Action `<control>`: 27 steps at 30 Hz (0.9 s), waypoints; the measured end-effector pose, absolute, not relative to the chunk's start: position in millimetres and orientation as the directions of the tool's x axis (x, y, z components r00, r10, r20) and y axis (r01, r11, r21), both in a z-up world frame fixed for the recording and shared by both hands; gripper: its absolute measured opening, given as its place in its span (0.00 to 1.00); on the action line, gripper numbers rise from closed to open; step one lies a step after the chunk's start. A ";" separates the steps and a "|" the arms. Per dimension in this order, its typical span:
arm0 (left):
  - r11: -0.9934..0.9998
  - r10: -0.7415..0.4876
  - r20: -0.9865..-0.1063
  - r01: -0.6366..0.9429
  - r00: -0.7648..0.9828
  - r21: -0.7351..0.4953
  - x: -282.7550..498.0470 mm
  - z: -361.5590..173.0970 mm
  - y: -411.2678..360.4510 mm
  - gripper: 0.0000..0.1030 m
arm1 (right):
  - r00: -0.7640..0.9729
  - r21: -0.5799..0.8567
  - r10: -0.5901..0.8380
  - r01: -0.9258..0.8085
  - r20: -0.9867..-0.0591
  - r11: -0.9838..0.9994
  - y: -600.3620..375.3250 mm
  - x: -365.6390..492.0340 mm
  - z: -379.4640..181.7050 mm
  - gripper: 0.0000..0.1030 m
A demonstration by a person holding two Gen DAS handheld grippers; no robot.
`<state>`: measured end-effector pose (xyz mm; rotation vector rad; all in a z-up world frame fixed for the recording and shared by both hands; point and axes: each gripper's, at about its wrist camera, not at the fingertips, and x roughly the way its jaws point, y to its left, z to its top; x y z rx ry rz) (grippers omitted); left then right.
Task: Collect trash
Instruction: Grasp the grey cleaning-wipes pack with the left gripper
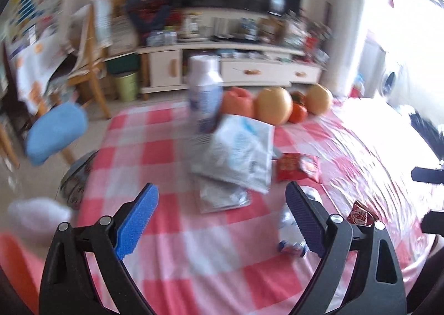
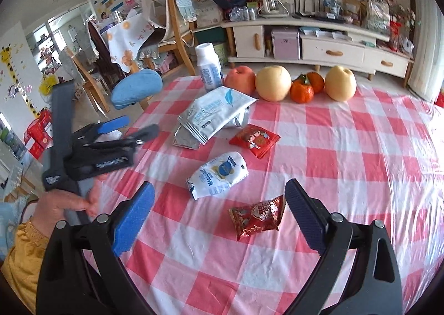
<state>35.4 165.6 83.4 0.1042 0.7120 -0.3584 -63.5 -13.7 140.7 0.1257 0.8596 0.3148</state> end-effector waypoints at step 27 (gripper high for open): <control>0.886 -0.188 -0.780 0.445 0.597 0.128 143.2 28.2 98.0 0.89 | 0.604 0.316 0.352 -0.170 -0.715 0.933 -50.9 -59.5 145.2 0.92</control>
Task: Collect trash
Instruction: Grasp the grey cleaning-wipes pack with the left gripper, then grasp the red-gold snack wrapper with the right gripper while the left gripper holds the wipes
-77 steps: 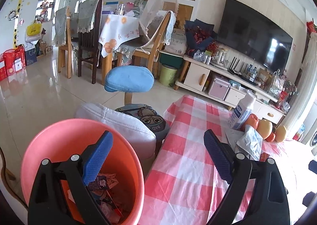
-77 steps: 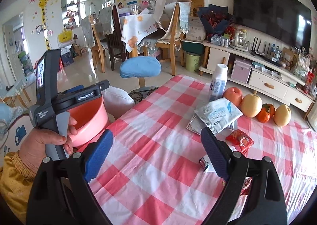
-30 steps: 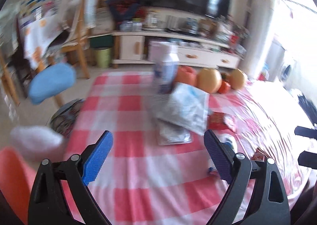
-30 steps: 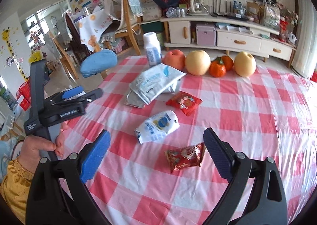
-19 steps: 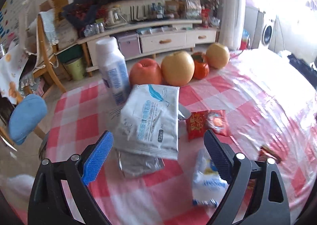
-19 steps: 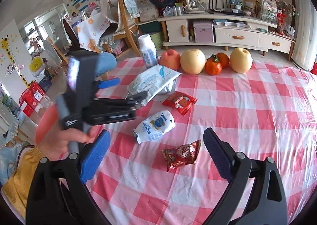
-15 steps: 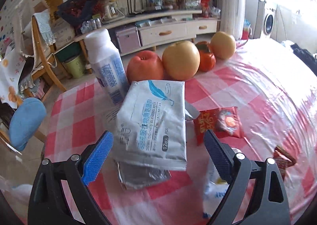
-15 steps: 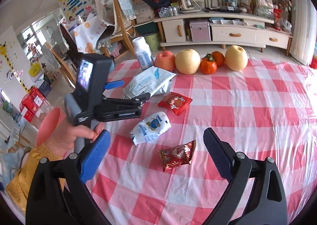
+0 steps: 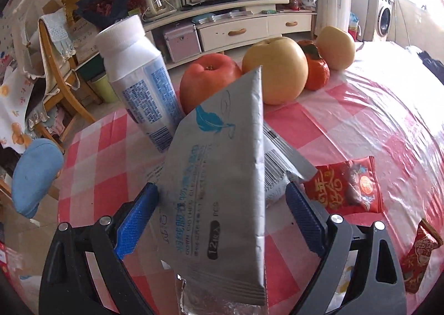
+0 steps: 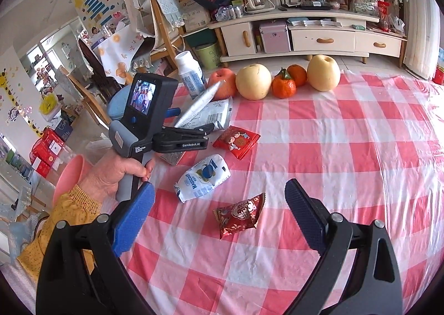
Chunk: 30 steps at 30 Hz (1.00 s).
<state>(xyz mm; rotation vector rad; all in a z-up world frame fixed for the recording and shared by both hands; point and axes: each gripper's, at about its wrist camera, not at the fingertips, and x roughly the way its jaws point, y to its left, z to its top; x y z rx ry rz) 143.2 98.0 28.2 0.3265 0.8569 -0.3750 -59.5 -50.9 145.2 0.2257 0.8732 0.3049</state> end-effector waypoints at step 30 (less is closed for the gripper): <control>0.943 -0.230 -0.784 0.332 0.577 -0.031 134.2 30.0 112.6 0.73 | 0.454 0.289 0.327 -0.152 -0.829 0.945 -45.9 -42.2 101.9 0.92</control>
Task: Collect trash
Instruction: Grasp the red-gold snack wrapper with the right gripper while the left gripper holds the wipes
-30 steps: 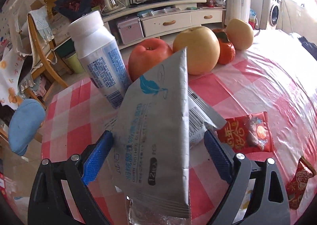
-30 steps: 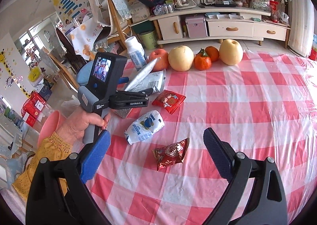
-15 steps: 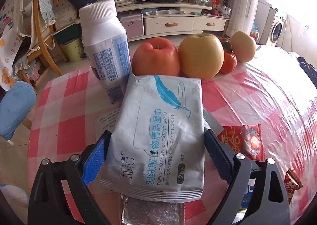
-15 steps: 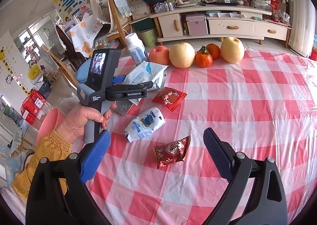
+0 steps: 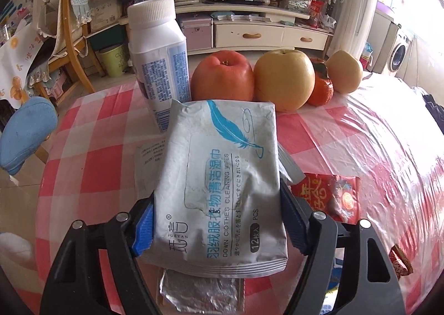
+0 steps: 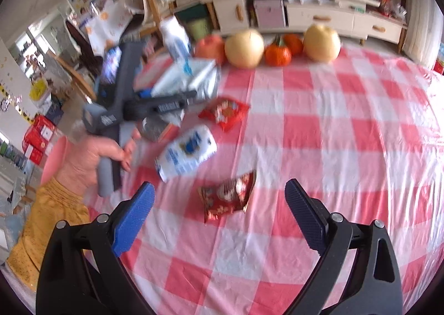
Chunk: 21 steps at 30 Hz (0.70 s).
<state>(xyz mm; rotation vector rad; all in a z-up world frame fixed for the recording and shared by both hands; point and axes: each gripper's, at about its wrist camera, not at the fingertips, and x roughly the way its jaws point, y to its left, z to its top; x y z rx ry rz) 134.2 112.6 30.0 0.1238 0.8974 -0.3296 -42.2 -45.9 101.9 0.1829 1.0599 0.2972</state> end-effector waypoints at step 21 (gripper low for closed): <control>0.969 -0.243 -0.750 0.186 0.616 -0.162 54.8 54.2 171.3 0.73 | 0.412 0.179 0.273 -0.253 -0.869 0.951 -22.7 -29.0 45.3 0.92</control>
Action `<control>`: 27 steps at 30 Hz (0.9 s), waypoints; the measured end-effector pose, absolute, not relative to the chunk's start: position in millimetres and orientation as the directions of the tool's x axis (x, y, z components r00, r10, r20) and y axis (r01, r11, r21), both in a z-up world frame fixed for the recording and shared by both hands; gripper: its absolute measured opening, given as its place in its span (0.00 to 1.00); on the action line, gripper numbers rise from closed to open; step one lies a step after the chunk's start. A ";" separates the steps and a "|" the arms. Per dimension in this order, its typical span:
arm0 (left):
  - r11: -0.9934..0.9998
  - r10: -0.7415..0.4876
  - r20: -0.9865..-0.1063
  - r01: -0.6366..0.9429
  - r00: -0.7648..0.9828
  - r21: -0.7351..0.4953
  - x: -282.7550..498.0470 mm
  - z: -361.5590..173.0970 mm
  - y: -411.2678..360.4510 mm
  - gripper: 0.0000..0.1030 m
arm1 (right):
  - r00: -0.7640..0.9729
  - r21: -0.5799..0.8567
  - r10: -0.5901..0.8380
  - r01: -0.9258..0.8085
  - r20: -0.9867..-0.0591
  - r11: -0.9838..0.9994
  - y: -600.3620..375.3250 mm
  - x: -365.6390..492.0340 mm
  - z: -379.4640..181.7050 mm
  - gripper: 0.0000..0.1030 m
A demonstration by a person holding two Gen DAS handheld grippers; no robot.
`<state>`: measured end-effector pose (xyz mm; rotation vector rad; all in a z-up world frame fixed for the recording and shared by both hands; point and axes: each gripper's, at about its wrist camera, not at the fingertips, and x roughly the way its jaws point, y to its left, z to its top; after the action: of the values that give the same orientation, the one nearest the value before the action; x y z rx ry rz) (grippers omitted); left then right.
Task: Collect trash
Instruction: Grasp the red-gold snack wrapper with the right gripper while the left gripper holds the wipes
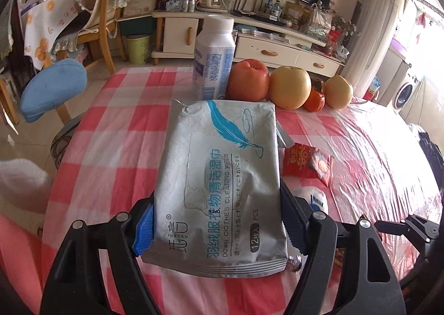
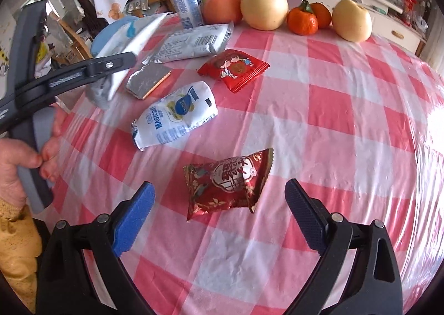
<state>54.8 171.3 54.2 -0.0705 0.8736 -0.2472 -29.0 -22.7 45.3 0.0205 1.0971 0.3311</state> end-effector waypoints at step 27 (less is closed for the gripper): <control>0.970 -0.242 -0.751 0.134 0.614 -0.203 -22.6 54.2 197.0 0.74 | 0.467 0.022 0.208 -0.373 -0.860 0.927 -3.2 -37.0 33.2 0.65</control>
<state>-22.6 197.0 54.2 -0.1317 0.8843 -0.2177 -37.0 -3.2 33.2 -0.1782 1.0259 0.3590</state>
